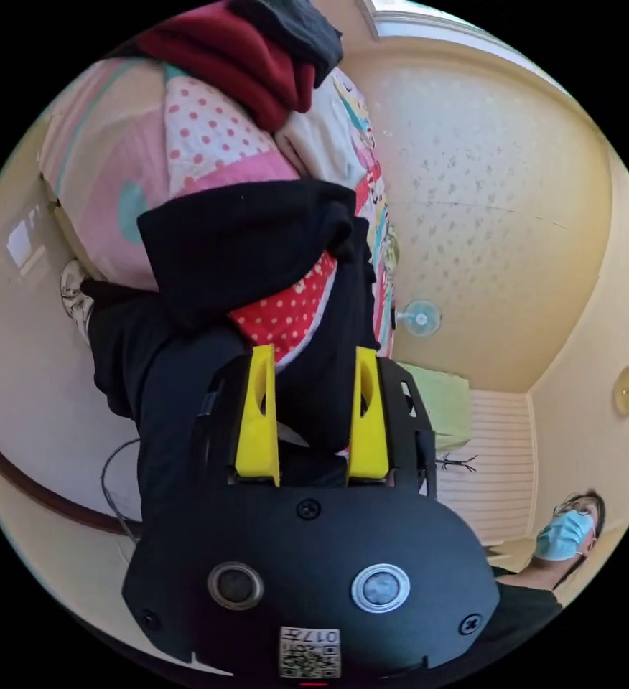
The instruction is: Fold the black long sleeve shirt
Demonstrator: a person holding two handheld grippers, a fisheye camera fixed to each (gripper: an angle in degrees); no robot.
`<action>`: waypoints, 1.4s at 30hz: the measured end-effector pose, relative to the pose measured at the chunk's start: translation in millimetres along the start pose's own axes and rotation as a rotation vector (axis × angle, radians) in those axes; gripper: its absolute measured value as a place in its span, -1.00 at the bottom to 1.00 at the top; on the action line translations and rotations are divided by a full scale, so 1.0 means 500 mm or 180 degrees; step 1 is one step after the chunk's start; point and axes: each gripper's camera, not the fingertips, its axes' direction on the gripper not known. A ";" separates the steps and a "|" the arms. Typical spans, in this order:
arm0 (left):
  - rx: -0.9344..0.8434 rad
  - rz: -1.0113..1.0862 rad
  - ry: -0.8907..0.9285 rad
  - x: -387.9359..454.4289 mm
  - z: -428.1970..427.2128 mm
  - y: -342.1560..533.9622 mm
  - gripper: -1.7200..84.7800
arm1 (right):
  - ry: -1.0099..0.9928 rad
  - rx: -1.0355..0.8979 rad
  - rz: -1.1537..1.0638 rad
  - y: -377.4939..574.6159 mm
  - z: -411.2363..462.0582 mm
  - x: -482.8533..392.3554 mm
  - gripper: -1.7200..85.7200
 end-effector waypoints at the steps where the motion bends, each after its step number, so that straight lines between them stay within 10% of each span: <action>1: 0.0089 -0.0094 -0.0246 0.001 -0.016 -0.025 -0.59 | -0.0043 -0.0020 -0.0030 -0.015 0.004 -0.007 -0.82; 17: 0.1140 -0.1591 0.1273 -0.185 0.011 -0.103 -0.84 | 0.0904 0.1024 -0.0317 -0.195 0.182 -0.121 -0.88; 29: 0.1767 0.1028 -0.0104 0.289 -0.045 -0.176 -0.86 | 0.1399 0.0899 -0.0143 -0.150 0.326 -0.056 -0.95; 36: 0.0527 0.2405 -0.0142 0.588 0.493 -0.198 -0.85 | 0.1099 0.0920 -0.0079 -0.153 0.297 -0.023 -0.95; 42: -0.1066 0.2348 -0.0906 0.510 1.058 -0.109 -0.75 | 0.0930 0.0901 -0.0035 -0.164 0.266 -0.002 -0.95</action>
